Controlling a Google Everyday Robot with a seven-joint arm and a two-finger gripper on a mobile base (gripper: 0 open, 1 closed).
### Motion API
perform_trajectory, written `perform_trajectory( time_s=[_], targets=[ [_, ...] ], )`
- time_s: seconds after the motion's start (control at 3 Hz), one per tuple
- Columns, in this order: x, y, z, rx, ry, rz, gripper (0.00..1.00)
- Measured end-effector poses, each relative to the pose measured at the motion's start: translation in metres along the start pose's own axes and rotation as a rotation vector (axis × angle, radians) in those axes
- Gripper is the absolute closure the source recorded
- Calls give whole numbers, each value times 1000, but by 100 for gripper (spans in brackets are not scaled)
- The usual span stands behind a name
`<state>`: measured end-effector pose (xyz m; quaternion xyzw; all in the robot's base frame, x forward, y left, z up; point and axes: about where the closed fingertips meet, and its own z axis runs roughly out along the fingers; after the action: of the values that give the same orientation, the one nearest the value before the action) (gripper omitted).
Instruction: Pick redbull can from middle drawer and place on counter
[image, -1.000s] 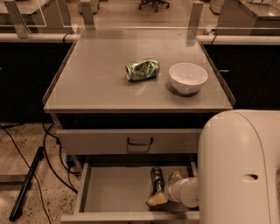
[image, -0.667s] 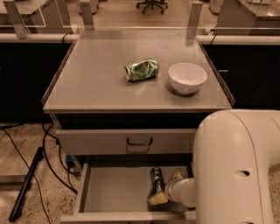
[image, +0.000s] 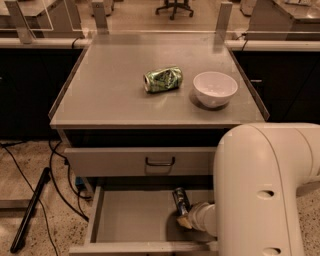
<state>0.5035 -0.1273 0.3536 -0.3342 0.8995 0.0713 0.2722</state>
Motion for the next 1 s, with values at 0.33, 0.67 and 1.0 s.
perform_trajectory(
  time_s=[0.33, 0.67, 1.0],
  targets=[
    [1, 0, 0, 9, 6, -19, 31],
    [3, 2, 1, 3, 13, -61, 33],
    [5, 0, 1, 4, 23, -85, 49]
  ],
)
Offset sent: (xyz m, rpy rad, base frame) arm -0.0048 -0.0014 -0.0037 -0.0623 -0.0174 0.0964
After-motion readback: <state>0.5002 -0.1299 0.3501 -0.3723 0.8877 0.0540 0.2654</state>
